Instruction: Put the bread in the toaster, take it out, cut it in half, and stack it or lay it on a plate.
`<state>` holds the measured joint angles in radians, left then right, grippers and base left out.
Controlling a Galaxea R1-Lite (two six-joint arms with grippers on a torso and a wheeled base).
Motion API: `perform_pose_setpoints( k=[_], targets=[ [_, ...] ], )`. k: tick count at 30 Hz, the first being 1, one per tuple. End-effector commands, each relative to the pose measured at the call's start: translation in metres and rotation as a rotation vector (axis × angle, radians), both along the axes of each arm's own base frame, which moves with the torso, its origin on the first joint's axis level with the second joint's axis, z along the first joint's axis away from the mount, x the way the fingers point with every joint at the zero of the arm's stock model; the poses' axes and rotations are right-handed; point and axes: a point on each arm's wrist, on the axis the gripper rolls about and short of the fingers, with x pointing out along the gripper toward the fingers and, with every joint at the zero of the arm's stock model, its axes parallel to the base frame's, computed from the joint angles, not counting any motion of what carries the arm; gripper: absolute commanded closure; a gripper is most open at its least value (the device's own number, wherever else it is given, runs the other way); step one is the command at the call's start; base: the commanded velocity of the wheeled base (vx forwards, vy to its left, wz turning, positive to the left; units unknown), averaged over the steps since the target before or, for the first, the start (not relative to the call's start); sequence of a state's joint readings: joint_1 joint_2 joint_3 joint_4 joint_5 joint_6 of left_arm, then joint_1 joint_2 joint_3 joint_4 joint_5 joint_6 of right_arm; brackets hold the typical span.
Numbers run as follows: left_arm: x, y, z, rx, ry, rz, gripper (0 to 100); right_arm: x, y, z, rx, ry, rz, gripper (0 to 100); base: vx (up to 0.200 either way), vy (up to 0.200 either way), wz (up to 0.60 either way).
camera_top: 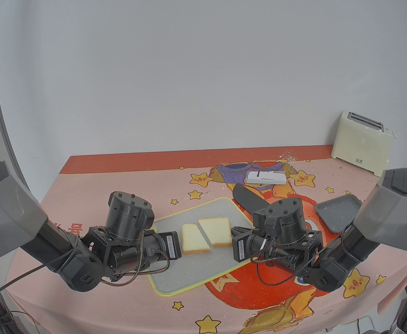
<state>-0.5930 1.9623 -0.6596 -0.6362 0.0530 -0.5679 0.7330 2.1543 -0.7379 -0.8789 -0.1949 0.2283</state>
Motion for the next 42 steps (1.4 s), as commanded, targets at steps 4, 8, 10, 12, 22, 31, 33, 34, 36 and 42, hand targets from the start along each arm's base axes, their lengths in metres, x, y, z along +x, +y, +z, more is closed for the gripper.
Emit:
perform_pose_setpoints(
  k=[4, 8, 10, 12, 22, 31, 33, 34, 36, 42],
  targets=[
    [0.003, -0.005, -0.002, -0.001, 0.009, -0.011, 100, 0.000, 0.000, 0.001, 0.002, -0.001, 0.000, 100, 0.000, 0.000, 0.00],
    [0.004, -0.012, 0.002, -0.015, -0.010, -0.027, 100, 0.000, 0.000, 0.000, 0.001, 0.000, 0.000, 100, 0.000, 0.000, 0.00],
    [0.005, -0.015, 0.005, -0.021, -0.016, -0.035, 100, 0.000, 0.001, -0.001, -0.001, 0.002, 0.002, 100, 0.000, 0.000, 0.00],
    [0.004, -0.020, 0.007, -0.027, -0.025, -0.049, 100, 0.000, 0.000, -0.001, -0.001, 0.002, 0.000, 100, 0.000, 0.000, 0.00],
    [0.012, -0.031, 0.015, -0.054, -0.062, -0.061, 100, 0.000, 0.000, -0.001, 0.000, 0.001, 0.000, 100, 0.000, 0.000, 0.00],
    [0.024, -0.048, 0.017, -0.078, -0.091, -0.078, 100, 0.000, 0.000, 0.000, 0.001, 0.000, 0.000, 100, 0.000, 0.000, 0.00],
    [0.026, -0.060, 0.018, -0.087, -0.103, -0.099, 100, 0.000, 0.000, 0.000, 0.002, -0.001, 0.000, 100, 0.000, 0.000, 0.00],
    [0.027, -0.061, 0.018, -0.090, -0.107, -0.100, 100, 0.000, 0.000, 0.000, 0.001, 0.000, 0.000, 100, 0.000, 0.000, 0.00],
    [0.029, -0.065, 0.022, -0.102, -0.122, -0.103, 100, 0.001, 0.000, 0.000, 0.002, -0.001, -0.001, 100, 0.000, 0.000, 0.00],
    [0.028, -0.073, 0.020, -0.110, -0.130, -0.127, 100, 0.001, -0.001, 0.003, 0.007, -0.009, -0.004, 100, 0.000, 0.000, 0.00]
  ],
)
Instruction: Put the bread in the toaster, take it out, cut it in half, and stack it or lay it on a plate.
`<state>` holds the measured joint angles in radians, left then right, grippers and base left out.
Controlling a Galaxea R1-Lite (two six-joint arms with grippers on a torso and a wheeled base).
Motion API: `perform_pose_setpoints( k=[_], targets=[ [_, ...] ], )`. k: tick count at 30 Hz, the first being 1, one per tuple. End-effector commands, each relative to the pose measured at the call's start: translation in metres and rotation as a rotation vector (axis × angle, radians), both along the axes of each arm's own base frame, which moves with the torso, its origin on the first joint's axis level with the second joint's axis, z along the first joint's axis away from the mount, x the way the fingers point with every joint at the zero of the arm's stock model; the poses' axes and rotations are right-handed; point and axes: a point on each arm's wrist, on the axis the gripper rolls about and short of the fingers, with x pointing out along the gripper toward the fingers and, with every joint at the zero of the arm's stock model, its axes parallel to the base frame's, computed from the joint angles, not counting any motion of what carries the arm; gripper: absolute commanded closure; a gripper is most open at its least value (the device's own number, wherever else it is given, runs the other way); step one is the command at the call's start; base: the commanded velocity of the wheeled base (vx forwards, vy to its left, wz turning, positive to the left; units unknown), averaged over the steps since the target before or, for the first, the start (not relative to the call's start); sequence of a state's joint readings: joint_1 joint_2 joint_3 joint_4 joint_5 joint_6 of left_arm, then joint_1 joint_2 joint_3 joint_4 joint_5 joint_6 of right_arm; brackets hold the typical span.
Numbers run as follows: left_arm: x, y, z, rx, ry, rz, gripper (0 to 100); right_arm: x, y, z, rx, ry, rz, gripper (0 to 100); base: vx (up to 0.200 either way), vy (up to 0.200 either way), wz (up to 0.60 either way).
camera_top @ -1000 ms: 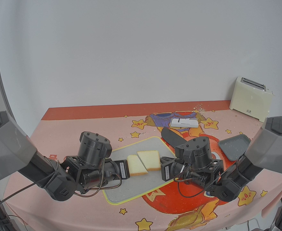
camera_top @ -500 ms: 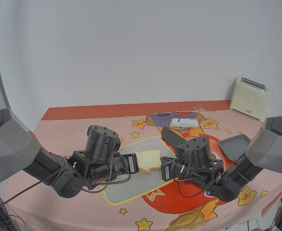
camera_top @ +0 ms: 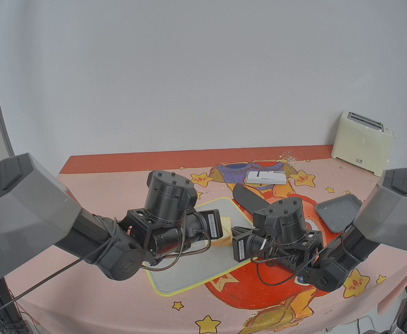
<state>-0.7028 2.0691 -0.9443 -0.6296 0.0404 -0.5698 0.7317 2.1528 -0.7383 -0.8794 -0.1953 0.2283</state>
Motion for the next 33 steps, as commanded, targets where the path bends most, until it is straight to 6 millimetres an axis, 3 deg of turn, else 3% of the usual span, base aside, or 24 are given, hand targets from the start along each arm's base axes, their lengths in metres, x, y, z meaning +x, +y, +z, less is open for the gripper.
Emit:
perform_pose_setpoints(
  k=[1, 8, 16, 22, 24, 27, 30, 33],
  targets=[
    [0.001, -0.005, -0.003, -0.008, -0.009, -0.008, 100, 0.001, -0.001, 0.005, 0.010, -0.011, -0.008, 100, 0.000, 0.000, 0.00],
    [-0.001, 0.004, 0.006, -0.029, -0.031, 0.007, 100, 0.002, -0.004, 0.009, 0.013, -0.025, -0.022, 100, 0.000, 0.000, 0.00],
    [-0.042, 0.049, 0.029, -0.005, -0.051, 0.024, 100, 0.001, -0.005, 0.020, 0.078, -0.097, -0.023, 100, 0.000, 0.000, 0.00],
    [-0.077, 0.083, 0.062, -0.067, -0.118, 0.037, 100, 0.001, -0.011, 0.037, 0.130, -0.143, -0.037, 100, 0.000, 0.000, 0.00],
    [-0.089, 0.115, 0.079, -0.107, -0.168, 0.089, 100, 0.004, -0.018, 0.047, 0.146, -0.165, -0.057, 100, 0.000, 0.000, 0.00],
    [-0.102, 0.134, 0.093, -0.142, -0.213, 0.087, 100, 0.006, -0.025, 0.058, 0.165, -0.190, -0.075, 100, 0.000, 0.000, 0.00],
    [-0.103, 0.151, 0.108, -0.064, -0.246, 0.119, 100, 0.002, -0.032, 0.076, 0.224, -0.209, -0.088, 100, 0.000, 0.000, 0.00],
    [-0.110, 0.156, 0.111, -0.025, -0.209, 0.114, 100, -0.002, -0.030, 0.078, 0.259, -0.156, -0.090, 100, 0.000, 0.000, 0.00]
  ],
)
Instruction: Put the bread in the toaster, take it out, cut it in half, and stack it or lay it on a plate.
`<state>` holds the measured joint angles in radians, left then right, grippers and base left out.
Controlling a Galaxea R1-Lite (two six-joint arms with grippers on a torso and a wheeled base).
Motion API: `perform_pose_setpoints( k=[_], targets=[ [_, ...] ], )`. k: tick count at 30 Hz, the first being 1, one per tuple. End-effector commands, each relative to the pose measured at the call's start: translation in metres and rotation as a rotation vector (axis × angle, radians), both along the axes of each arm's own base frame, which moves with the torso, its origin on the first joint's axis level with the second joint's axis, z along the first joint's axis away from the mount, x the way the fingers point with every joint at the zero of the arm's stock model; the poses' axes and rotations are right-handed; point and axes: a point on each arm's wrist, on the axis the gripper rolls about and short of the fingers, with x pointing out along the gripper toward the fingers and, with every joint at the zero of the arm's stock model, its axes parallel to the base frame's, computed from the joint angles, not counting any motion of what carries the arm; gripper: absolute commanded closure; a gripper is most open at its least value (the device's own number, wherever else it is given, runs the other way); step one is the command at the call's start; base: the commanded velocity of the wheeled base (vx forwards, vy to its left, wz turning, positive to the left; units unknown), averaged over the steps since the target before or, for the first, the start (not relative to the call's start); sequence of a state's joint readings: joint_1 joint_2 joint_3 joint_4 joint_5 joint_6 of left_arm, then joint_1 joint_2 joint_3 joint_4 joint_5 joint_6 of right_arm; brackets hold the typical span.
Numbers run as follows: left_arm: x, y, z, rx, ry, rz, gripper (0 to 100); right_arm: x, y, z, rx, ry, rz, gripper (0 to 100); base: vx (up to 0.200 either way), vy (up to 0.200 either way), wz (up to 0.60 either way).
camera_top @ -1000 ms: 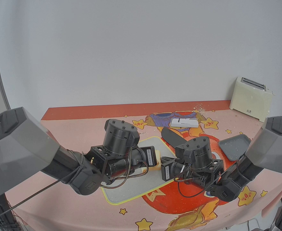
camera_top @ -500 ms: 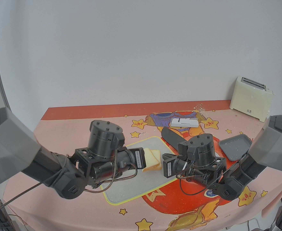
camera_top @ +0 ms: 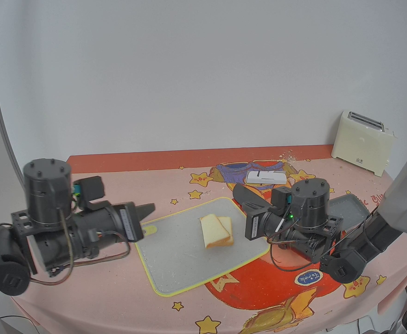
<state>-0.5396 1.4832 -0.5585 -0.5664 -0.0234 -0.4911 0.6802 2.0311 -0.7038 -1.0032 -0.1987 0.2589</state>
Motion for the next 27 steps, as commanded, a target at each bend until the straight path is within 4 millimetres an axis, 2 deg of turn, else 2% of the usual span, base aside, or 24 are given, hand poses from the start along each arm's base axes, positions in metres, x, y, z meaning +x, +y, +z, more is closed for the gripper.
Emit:
perform_pose_setpoints(
  k=[1, 4, 5, 8, 10, 13, 15, 18, 24, 27],
  targets=[
    [-0.026, 0.035, 0.033, 0.018, -0.066, 0.042, 100, -0.008, -0.009, 0.031, 0.091, 0.003, -0.008, 100, 0.000, 0.000, 0.00],
    [-0.036, 0.039, 0.032, 0.042, -0.012, 0.030, 100, -0.014, -0.004, 0.032, 0.052, 0.076, 0.006, 100, 0.000, 0.000, 0.00],
    [-0.037, 0.040, 0.031, 0.048, 0.003, 0.026, 0, -0.018, -0.003, 0.033, 0.044, 0.098, 0.008, 100, 0.000, 0.000, 0.00],
    [-0.041, 0.041, 0.039, 0.007, 0.036, -0.019, 0, -0.027, 0.000, 0.043, 0.074, 0.166, 0.002, 100, 0.000, 0.000, 0.00],
    [-0.041, 0.040, 0.044, -0.078, 0.067, -0.042, 0, -0.027, 0.003, 0.050, 0.124, 0.195, -0.016, 100, 0.000, 0.000, 0.00],
    [-0.038, 0.043, 0.052, -0.296, 0.198, -0.098, 0, -0.026, 0.005, 0.055, 0.178, 0.261, -0.045, 100, 0.000, 0.000, 0.00],
    [-0.034, 0.050, 0.051, -0.330, 0.230, -0.107, 0, -0.025, 0.004, 0.055, 0.167, 0.275, -0.048, 100, 0.000, 0.000, 0.00],
    [-0.027, 0.058, 0.044, -0.342, 0.266, -0.094, 0, -0.021, 0.005, 0.055, 0.134, 0.320, -0.064, 100, 0.000, 0.000, 0.00],
    [-0.005, 0.052, 0.012, -0.312, 0.412, -0.078, 0, -0.013, 0.007, 0.049, 0.142, 0.390, -0.031, 100, 0.000, 0.000, 0.00],
    [0.001, 0.048, 0.000, -0.299, 0.469, -0.077, 0, -0.002, 0.005, 0.038, 0.127, 0.411, -0.058, 100, 0.000, 0.000, 0.00]
  ],
)
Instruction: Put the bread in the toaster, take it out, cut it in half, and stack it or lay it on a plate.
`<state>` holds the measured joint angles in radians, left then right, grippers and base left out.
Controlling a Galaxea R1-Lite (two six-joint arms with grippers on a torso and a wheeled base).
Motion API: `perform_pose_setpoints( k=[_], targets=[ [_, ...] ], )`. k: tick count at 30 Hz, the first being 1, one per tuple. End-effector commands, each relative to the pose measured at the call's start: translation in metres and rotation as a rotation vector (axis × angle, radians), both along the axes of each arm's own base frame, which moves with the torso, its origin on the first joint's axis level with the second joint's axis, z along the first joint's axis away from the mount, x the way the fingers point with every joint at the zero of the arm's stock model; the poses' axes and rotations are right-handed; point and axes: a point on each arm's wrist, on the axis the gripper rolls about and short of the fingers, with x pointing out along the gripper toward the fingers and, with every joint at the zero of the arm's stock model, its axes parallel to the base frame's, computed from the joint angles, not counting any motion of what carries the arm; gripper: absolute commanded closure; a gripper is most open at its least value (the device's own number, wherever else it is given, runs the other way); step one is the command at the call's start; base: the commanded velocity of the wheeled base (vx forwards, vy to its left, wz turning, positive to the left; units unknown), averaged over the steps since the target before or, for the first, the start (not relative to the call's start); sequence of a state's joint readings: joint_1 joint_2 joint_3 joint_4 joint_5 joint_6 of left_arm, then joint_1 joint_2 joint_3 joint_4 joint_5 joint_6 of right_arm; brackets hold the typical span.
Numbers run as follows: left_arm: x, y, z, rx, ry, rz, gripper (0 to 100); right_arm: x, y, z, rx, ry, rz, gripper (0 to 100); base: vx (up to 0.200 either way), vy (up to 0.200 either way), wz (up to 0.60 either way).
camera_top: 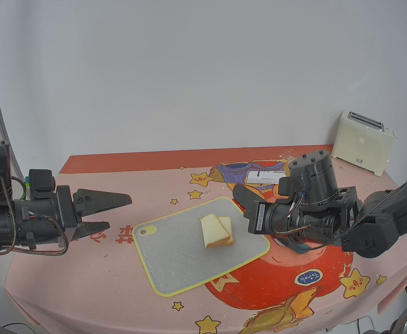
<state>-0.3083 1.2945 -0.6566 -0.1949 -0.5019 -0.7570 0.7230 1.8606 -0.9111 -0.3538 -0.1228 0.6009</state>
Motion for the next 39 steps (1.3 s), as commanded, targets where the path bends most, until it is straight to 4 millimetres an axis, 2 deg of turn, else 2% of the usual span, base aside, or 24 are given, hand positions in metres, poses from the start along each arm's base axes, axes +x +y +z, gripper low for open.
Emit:
perform_pose_setpoints(
  k=[1, 5, 8, 14, 23, 28, 39],
  targets=[
    [0.024, -0.005, -0.038, 0.037, 0.174, -0.004, 0, 0.020, 0.000, -0.012, 0.002, 0.038, -0.023, 100, 0.000, 0.000, 0.00],
    [0.030, -0.008, -0.048, 0.048, 0.218, -0.011, 0, 0.027, 0.003, -0.025, -0.015, 0.057, -0.031, 100, 0.000, 0.000, 0.00],
    [0.032, -0.008, -0.051, 0.052, 0.230, -0.011, 0, 0.032, 0.005, -0.024, -0.004, 0.042, -0.032, 100, 0.000, 0.000, 0.00],
    [0.045, -0.011, -0.070, 0.070, 0.296, -0.009, 0, 0.047, 0.013, -0.033, -0.017, 0.047, -0.039, 100, 0.000, 0.000, 0.00],
    [0.055, -0.015, -0.090, 0.099, 0.364, -0.005, 0, 0.053, 0.019, -0.048, -0.050, 0.061, -0.037, 100, 0.000, 0.000, 0.00],
    [0.059, -0.016, -0.094, 0.100, 0.367, -0.001, 0, 0.058, 0.021, -0.048, -0.046, 0.055, -0.039, 100, 0.000, 0.000, 0.00],
    [0.061, -0.018, -0.096, 0.094, 0.372, -0.001, 0, 0.059, 0.028, -0.064, -0.068, 0.082, -0.031, 100, 0.000, 0.000, 0.00]
  ],
)
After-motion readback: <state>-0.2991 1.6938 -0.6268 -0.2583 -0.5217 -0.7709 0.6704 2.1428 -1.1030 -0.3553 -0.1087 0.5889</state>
